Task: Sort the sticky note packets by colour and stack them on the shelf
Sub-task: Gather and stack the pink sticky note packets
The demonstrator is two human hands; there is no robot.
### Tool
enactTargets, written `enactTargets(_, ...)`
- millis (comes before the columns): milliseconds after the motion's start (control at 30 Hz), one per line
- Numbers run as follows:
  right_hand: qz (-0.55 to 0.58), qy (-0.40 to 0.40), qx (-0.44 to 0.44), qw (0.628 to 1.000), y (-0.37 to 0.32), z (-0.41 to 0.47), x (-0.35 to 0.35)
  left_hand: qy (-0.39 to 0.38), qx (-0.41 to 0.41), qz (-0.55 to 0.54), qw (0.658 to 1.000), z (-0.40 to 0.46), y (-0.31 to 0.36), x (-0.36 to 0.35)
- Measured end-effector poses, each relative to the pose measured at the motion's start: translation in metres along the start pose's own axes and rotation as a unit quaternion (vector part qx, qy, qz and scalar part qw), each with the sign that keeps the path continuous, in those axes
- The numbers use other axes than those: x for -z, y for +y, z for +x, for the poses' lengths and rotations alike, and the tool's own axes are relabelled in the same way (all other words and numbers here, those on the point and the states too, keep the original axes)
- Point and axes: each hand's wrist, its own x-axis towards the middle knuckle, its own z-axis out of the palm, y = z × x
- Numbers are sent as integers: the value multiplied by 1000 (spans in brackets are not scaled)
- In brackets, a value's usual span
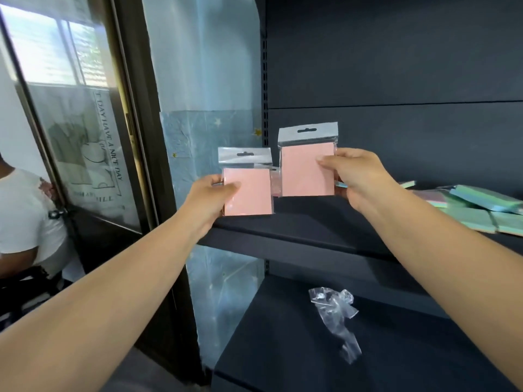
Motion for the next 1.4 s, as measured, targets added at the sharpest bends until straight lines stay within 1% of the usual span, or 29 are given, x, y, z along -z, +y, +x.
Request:
enactTargets(200,-19,41,-16,999,11,36,-24,-83,46,-17,995,62,-13,8)
enactTargets(267,-21,58,-23,998,13,42,-28,-112,51,-12,992,78,-17,8)
enactTargets(333,-25,82,-30,996,16,48,-33,-140,27,44,989,94,-19,8)
enactTargets(433,-23,115,-40,992,20,50,-41,-167,-24,162,972,116,-24,7)
enactTargets(533,-25,134,-58,989,27,49,-52,-176,-64,208,960,136,-36,3)
enactTargets(633,-31,139,-80,987,35,48,-65,-181,-80,233,952,146,-46,-3)
enactTargets(833,-41,135,-121,983,47,48,-87,-160,-42,175,971,153,-57,-7)
enactTargets(900,-54,138,-130,980,50,49,-90,-166,-11,118,979,154,-62,-4)
enactTargets(967,-71,133,-131,980,52,51,-94,-191,13,62,980,150,-67,1)
enactTargets(1033,-137,123,-129,974,54,53,-100,-213,30,37,976,144,-76,10)
enactTargets(1100,-258,112,-131,951,54,54,-104,-229,29,18,973,131,-80,21)
enactTargets(1167,-375,93,-129,913,54,54,-107,-224,-13,12,975,122,-82,30)
enactTargets(1233,-452,76,-123,880,52,51,-111,-207,-68,28,975,113,-74,39)
enactTargets(1333,-503,78,-106,854,50,44,-114,-217,-160,77,960,106,-58,45)
enactTargets(1400,-522,102,-73,843,50,35,-107,-250,-217,146,932,101,-48,45)
